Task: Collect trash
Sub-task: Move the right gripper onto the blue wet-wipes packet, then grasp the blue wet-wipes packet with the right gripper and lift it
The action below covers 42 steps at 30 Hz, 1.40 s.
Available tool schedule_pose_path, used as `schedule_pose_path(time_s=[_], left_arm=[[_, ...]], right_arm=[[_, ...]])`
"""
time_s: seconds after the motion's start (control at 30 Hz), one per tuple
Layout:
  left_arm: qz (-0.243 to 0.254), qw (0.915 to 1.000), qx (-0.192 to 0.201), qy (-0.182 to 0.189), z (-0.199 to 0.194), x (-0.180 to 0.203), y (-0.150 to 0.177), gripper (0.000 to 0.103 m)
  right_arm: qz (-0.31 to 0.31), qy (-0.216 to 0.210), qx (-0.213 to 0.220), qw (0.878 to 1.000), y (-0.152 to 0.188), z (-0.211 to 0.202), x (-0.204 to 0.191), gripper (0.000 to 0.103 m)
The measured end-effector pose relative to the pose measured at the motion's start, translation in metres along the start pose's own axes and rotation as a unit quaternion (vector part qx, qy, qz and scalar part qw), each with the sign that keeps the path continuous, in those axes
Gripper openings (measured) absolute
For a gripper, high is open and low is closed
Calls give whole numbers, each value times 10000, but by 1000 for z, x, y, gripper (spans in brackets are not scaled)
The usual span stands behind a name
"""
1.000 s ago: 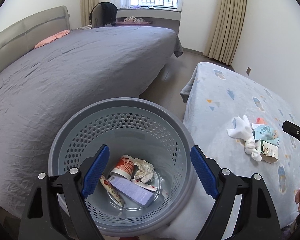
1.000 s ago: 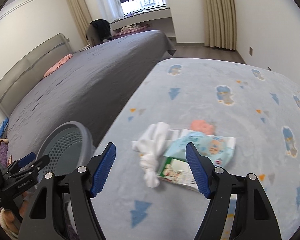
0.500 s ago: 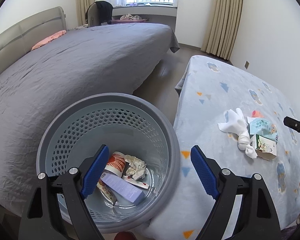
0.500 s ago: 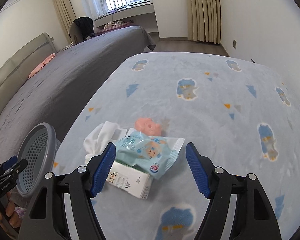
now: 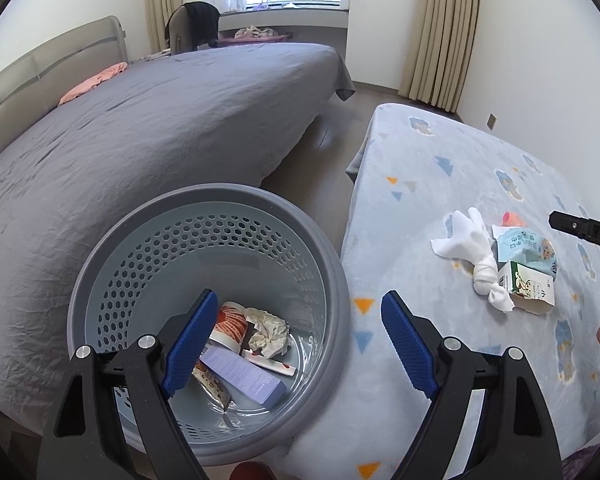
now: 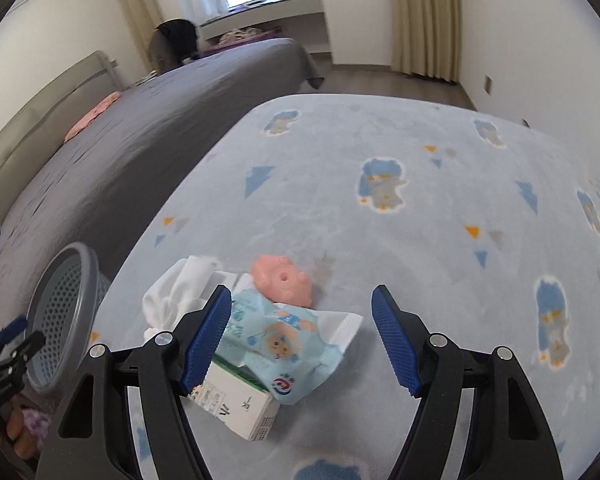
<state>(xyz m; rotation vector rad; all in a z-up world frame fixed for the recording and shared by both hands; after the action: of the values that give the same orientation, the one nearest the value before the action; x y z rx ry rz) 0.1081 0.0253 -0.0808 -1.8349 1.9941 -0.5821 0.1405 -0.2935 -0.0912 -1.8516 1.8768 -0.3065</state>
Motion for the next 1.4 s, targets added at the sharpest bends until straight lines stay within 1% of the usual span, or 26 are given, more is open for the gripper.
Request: schedule_pose_path(time_s=[0.13,0.23,0.33,0.63,0.73,0.87,1.03,1.2,1.4], left_arm=[[-57,9999,-76,84,3,0,0,82],[-32,10000,-44,57,2,0,0,82],[-15,10000,-43,34,2,0,0,82],[32,10000,-10,59,0,2,0,82],[29,10000,11,74,-2,2,0,82],[21,10000,22,88,-3,1,0,82],[11,9999,63,100,-5,-1,0,82],[-2,9999,82,112,-7,-1,-1,82],[-2,9999,74,94,-7,-2,-1,82]], right_arm=[[-482,107,-11,9988,1,3,-15,77],[-701,74,-143,9974,2,12,-21,78],[-785,-21,-275,9965,3,20,-24,78],[-957,-1,-683,9931,15,40,-25,78],[-955,-133,-798,9921,19,38,-29,78],[-867,-235,-829,9925,22,33,-35,78],[-964,-185,-824,9918,28,31,-43,78],[-1138,170,-600,9916,25,30,-46,78],[-1203,132,-531,9912,13,36,-46,78]])
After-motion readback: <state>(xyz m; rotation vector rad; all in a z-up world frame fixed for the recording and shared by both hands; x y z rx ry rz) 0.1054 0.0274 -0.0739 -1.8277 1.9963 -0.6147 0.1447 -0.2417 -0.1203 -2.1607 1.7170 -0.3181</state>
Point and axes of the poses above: each gripper's, at about its wrist camera, not at the fingertips, and z roughly the way its jaws point, x to its right, y to its underside, the point moved 6 cm from there along z, roughly the way its jaws point, and after that the axes turned 9 degrees about -x, right-handed, at the moved point
